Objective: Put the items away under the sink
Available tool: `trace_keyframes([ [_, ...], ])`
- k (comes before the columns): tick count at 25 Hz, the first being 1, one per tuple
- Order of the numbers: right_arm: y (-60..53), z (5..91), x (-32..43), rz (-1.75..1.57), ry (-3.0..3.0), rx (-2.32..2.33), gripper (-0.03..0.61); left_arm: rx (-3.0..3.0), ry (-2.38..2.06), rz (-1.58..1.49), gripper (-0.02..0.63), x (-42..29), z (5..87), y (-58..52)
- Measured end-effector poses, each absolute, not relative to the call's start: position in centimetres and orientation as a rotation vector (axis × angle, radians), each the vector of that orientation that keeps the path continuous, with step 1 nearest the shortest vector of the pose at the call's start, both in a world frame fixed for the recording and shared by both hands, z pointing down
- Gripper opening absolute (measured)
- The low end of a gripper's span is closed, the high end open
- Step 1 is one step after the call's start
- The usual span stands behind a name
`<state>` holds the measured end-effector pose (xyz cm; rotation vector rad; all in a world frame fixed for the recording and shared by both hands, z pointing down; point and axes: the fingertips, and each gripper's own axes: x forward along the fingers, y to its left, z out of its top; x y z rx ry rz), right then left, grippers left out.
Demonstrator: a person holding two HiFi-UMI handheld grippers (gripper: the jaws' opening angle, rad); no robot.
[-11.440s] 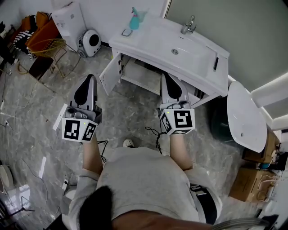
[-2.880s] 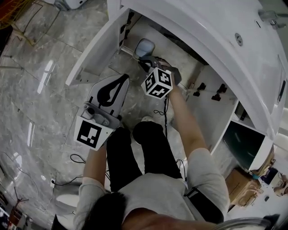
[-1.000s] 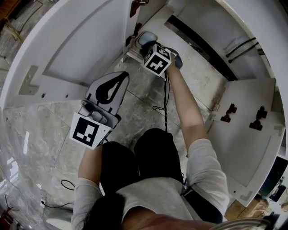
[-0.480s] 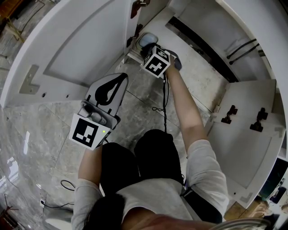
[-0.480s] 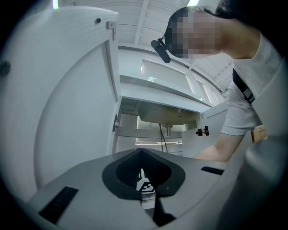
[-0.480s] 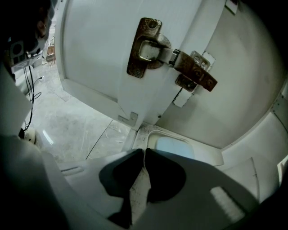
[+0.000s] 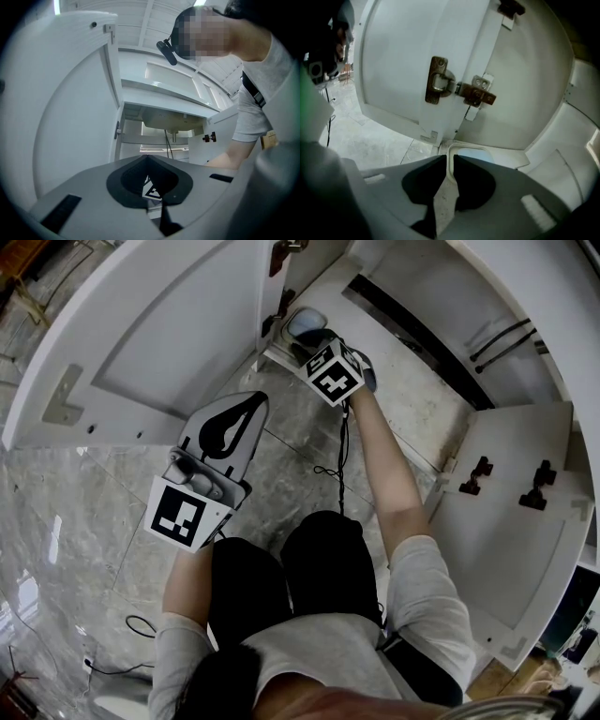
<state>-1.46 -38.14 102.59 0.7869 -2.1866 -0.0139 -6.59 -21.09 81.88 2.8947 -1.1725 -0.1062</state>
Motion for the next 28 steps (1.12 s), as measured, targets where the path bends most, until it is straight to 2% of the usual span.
trace_keyframes([
  [4, -37.6, 100.6, -0.3, 0.038, -2.248, 0.920, 0.011, 2.883, -1.175, -0.101, 0.008, -6.2, 81.4, -20.9],
  [15, -31.9, 92.9, 3.0, 0.257, -2.383, 1.277, 0.011, 2.809, -1.151, -0.028, 0.008, -5.4, 77.7, -19.9],
  [28, -24.3, 78.8, 4.0, 0.277, -2.403, 1.459, 0.011, 2.684, -1.188, 0.056, 0.008, -5.6, 67.5, -18.6],
])
